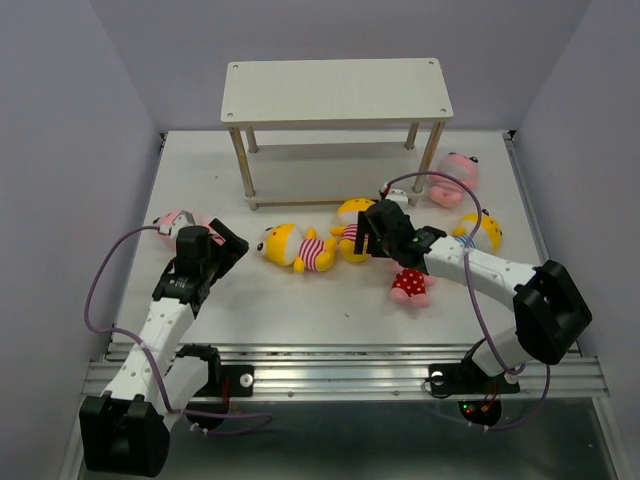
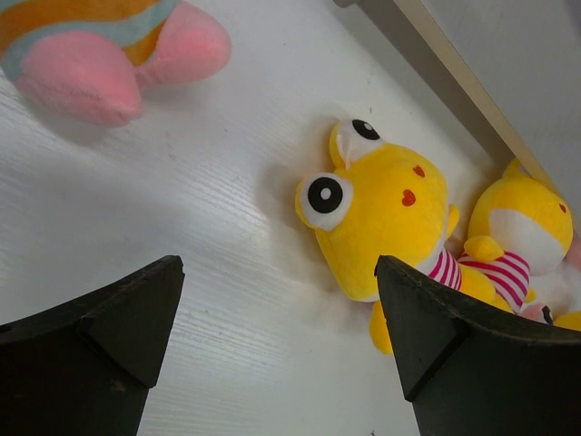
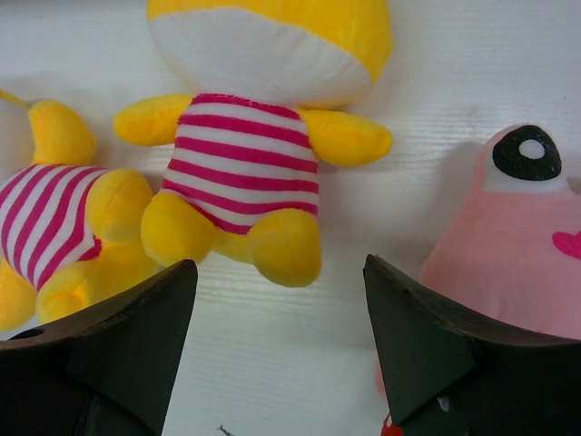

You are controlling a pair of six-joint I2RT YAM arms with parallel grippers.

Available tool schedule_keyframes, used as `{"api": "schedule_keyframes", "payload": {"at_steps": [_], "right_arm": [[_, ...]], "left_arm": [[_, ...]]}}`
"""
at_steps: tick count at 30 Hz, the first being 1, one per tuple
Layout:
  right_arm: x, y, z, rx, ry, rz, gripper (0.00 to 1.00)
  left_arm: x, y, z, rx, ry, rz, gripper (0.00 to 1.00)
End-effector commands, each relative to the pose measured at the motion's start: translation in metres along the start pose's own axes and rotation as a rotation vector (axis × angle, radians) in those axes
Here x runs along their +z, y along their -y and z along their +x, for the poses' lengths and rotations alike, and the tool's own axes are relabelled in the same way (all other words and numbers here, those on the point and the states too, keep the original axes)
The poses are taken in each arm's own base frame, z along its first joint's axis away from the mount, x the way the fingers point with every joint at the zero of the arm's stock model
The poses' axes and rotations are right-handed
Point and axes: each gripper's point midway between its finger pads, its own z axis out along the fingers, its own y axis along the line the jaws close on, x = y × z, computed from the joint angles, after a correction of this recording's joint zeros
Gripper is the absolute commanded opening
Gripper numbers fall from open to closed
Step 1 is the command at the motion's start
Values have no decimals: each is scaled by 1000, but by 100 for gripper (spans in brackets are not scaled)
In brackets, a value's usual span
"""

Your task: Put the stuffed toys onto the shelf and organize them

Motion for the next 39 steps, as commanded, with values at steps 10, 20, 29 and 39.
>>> {"api": "schedule_keyframes", "payload": {"at_steps": [10, 20, 29, 39], "right_arm": [[17, -14, -9, 82, 43, -4, 64], [24, -10, -6, 99, 47, 28, 30], [7, -16, -32, -54, 122, -18, 1], [-49, -22, -91, -175, 342, -111, 1]], "left_arm": [[0, 4, -1, 23, 15, 27, 99], [-1, 4, -1, 22, 16, 28, 99], [-2, 6, -1, 24, 15, 37, 99], [-2, 7, -1, 28, 14, 42, 99]]}}
